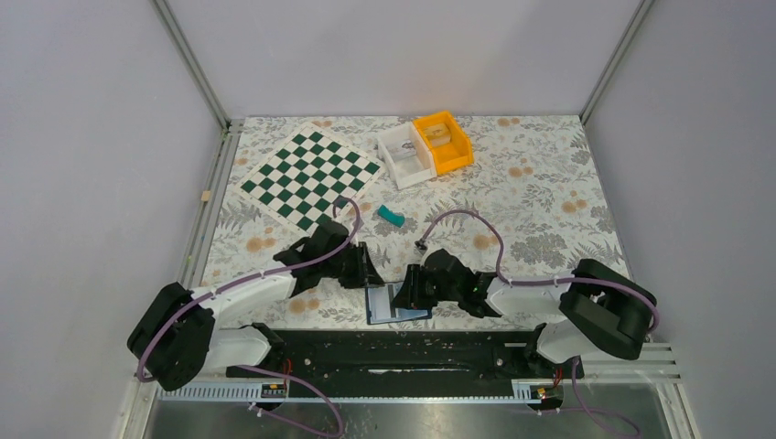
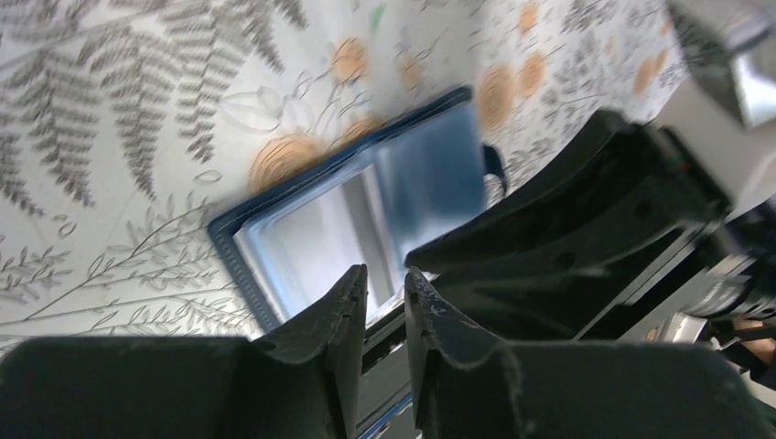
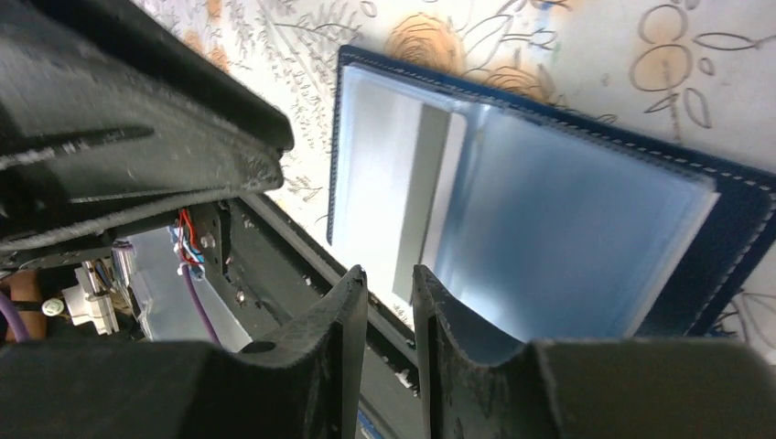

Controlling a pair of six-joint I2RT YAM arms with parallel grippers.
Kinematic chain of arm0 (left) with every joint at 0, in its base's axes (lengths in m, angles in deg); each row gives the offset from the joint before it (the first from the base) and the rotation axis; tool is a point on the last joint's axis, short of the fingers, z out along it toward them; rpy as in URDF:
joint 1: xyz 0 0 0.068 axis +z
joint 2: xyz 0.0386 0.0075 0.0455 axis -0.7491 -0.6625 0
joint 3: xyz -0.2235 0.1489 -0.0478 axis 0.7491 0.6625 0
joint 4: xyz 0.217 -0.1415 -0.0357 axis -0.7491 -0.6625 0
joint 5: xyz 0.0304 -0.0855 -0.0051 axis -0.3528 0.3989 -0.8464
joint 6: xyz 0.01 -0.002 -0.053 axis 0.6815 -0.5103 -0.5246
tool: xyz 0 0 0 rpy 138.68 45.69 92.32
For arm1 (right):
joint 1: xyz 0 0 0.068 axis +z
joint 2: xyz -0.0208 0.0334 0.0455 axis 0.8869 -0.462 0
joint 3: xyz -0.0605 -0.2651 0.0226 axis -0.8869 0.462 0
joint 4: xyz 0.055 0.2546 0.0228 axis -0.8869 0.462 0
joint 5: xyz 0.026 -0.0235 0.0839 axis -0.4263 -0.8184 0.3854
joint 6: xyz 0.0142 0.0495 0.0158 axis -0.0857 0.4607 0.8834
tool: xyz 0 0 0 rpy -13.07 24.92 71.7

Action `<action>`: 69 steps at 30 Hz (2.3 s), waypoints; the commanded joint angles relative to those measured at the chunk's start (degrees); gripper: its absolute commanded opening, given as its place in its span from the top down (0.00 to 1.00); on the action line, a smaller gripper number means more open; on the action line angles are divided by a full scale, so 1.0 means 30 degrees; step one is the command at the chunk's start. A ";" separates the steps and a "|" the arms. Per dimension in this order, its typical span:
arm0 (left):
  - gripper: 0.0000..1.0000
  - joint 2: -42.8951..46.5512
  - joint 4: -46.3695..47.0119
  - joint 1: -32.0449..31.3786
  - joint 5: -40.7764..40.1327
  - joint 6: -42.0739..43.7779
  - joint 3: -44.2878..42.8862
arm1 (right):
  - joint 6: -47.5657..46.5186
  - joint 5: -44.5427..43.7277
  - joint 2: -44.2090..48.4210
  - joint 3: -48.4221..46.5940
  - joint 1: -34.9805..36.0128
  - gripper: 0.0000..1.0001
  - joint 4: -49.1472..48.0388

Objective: Take the credit cards out of the card holder
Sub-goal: Remove the credit card from the card holder.

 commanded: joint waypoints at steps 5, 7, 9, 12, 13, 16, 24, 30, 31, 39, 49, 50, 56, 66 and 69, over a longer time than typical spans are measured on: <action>0.78 0.0252 0.1344 0.0050 0.0484 0.0202 0.2204 | 0.0449 0.1551 -0.1553 0.0891 -0.1067 0.68 -0.3294; 0.79 -0.0028 0.1602 0.0036 0.0434 0.0239 0.2415 | 0.0475 0.1826 -0.1854 0.0981 -0.1167 0.68 -0.3702; 0.80 -0.0323 0.1681 0.0031 0.0169 0.0389 0.2580 | 0.0558 0.1893 -0.2082 0.1047 -0.1224 0.67 -0.3968; 0.81 -0.0746 0.1932 0.0057 0.0008 0.0533 0.2775 | 0.0573 0.1949 -0.2293 0.1148 -0.1293 0.67 -0.4140; 0.81 -0.0902 0.2022 0.0033 0.0041 0.0563 0.2834 | 0.0560 0.1968 -0.2326 0.1190 -0.1326 0.67 -0.4170; 0.83 -0.1291 0.2159 0.0039 -0.0021 0.0631 0.2867 | 0.0614 0.2009 -0.2398 0.1345 -0.1372 0.67 -0.4510; 0.87 -0.1972 0.2328 0.0045 -0.0071 0.0726 0.2840 | 0.0736 0.2393 -0.2977 0.1455 -0.1526 0.68 -0.5285; 0.88 -0.2194 0.2266 0.0032 -0.0122 0.0776 0.2943 | 0.1556 0.3215 -0.3574 0.2289 -0.2041 0.79 -0.7996; 0.88 -0.2258 0.2159 0.0034 -0.0143 0.0824 0.2902 | 0.1599 0.3368 -0.3651 0.2380 -0.2133 0.82 -0.8267; 0.87 -0.2531 0.1046 0.0050 -0.0815 0.1237 0.2434 | 0.1598 0.3553 -0.3215 0.2852 -0.2627 1.00 -0.8426; 0.87 -0.3809 0.1082 0.0030 -0.1536 0.1503 0.2055 | 0.0886 0.3742 -0.2405 0.2980 -0.3901 1.00 -0.6657; 0.87 -0.3987 0.1216 0.0030 -0.1558 0.1486 0.2088 | 0.0706 0.3815 -0.2329 0.2833 -0.4036 1.00 -0.6316; 0.87 -0.4551 0.1492 0.0033 -0.1771 0.1373 0.2169 | -0.0231 0.4386 -0.1756 0.2259 -0.4770 1.00 -0.4460; 0.87 -0.4755 0.1483 0.0031 -0.1874 0.1402 0.2124 | -0.1062 0.5472 -0.1557 0.1569 -0.5523 1.00 -0.2659; 0.87 -0.4755 0.1454 0.0038 -0.1862 0.1400 0.2043 | -0.1487 0.5980 -0.1578 0.1099 -0.5521 1.00 -0.1978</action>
